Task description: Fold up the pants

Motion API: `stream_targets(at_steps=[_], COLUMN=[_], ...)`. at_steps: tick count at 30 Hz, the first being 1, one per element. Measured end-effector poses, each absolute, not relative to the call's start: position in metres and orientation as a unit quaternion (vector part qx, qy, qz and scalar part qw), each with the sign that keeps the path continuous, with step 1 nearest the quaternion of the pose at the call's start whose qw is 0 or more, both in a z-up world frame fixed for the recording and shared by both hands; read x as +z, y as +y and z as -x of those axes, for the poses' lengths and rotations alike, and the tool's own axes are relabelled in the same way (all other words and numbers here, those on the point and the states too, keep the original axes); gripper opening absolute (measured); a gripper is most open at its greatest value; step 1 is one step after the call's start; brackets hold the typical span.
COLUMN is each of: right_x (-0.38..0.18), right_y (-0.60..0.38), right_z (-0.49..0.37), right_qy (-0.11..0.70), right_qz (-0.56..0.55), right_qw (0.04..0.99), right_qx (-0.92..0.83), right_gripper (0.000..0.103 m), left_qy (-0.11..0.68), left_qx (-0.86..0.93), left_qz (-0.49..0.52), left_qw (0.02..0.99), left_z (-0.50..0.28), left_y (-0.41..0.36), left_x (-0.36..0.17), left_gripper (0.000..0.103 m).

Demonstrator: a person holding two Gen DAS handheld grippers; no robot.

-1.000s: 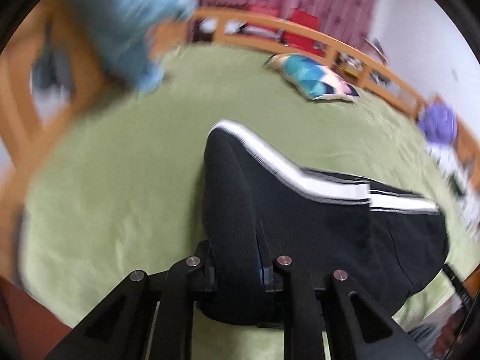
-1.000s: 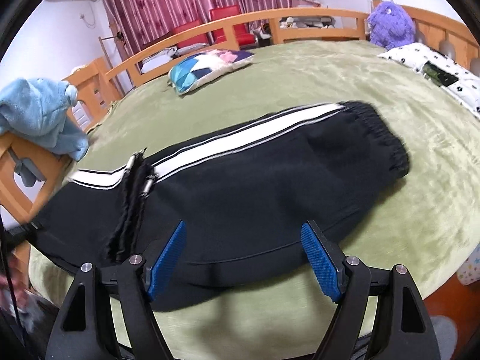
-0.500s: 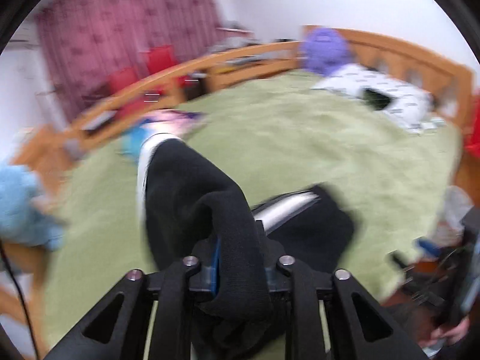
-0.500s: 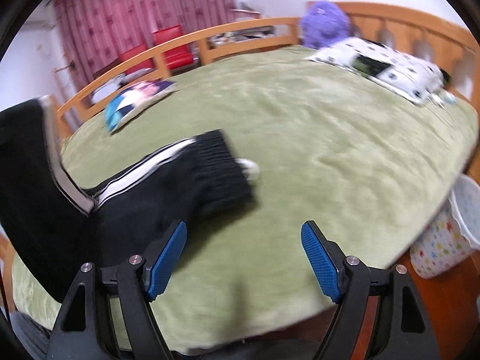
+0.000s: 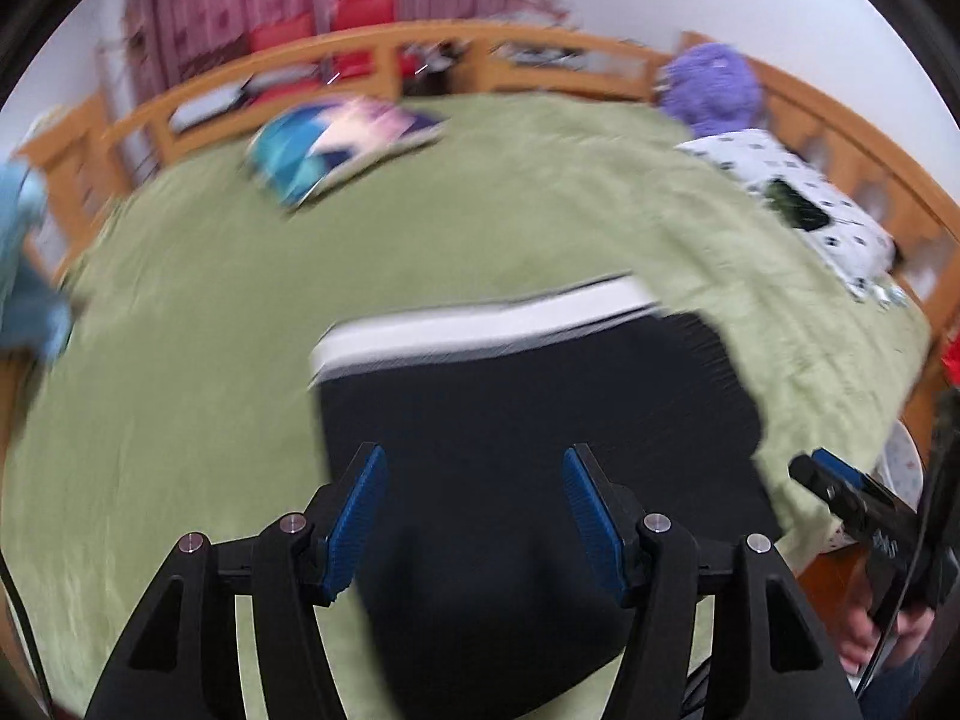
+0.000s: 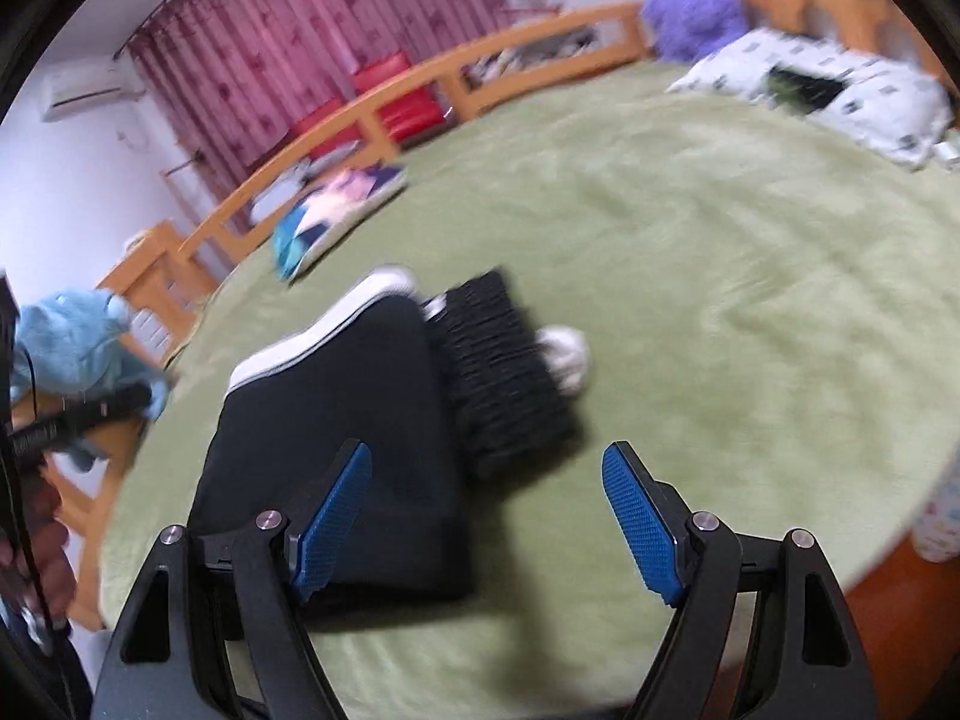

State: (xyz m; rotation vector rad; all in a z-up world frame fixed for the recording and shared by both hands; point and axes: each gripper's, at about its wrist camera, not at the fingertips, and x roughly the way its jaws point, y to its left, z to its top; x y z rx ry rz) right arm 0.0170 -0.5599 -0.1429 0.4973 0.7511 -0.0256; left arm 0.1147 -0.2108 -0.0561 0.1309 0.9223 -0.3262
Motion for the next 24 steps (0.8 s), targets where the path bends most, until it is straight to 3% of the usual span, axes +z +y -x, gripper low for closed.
stream_targets(at_steps=[2, 3, 4, 6, 7, 13, 17, 18, 20, 24], right_x=[-0.161, -0.17, -0.177, -0.174, -0.166, -0.111, -0.14, -0.157, -0.175, -0.15], right_y=[-0.547, -0.54, -0.531, -0.516, -0.511, -0.547, -0.579, -0.581, -0.574, -0.574], right_z=[-0.039, -0.048, -0.056, -0.061, -0.058, -0.03, -0.037, -0.043, -0.045, -0.017], right_qy=[0.397, 0.412, 0.429, 0.444, 0.429, 0.319, 0.362, 0.394, 0.43, 0.361], right_qz=[-0.249, -0.257, -0.263, -0.228, -0.207, -0.238, -0.244, -0.245, -0.218, -0.218], right_qw=[0.883, 0.873, 0.863, 0.865, 0.878, 0.915, 0.9, 0.886, 0.876, 0.906], right_qx=[0.008, 0.03, 0.05, 0.049, 0.054, 0.068, 0.013, 0.01, -0.001, -0.014], right_gripper=[0.077, 0.07, 0.04, 0.021, 0.016, 0.014, 0.018, 0.027, 0.031, 0.034], left_qy=[0.46, 0.465, 0.473, 0.481, 0.485, 0.507, 0.503, 0.502, 0.502, 0.533], left_qx=[-0.136, -0.129, -0.117, -0.106, -0.107, -0.151, -0.175, -0.182, -0.202, -0.229], left_qz=[-0.052, -0.048, -0.043, -0.035, -0.031, 0.001, 0.008, 0.016, 0.033, 0.021], left_qw=[0.876, 0.874, 0.872, 0.869, 0.867, 0.849, 0.846, 0.845, 0.841, 0.814], left_z=[-0.114, -0.114, -0.114, -0.115, -0.114, -0.114, -0.11, -0.11, -0.107, -0.092], left_y=[-0.185, -0.176, -0.164, -0.152, -0.15, -0.152, -0.163, -0.166, -0.17, -0.189], left_x=[-0.069, -0.074, -0.081, -0.09, -0.093, -0.111, -0.115, -0.115, -0.117, -0.14], left_gripper=[0.06, 0.06, 0.06, 0.06, 0.06, 0.06, 0.06, 0.06, 0.061, 0.063])
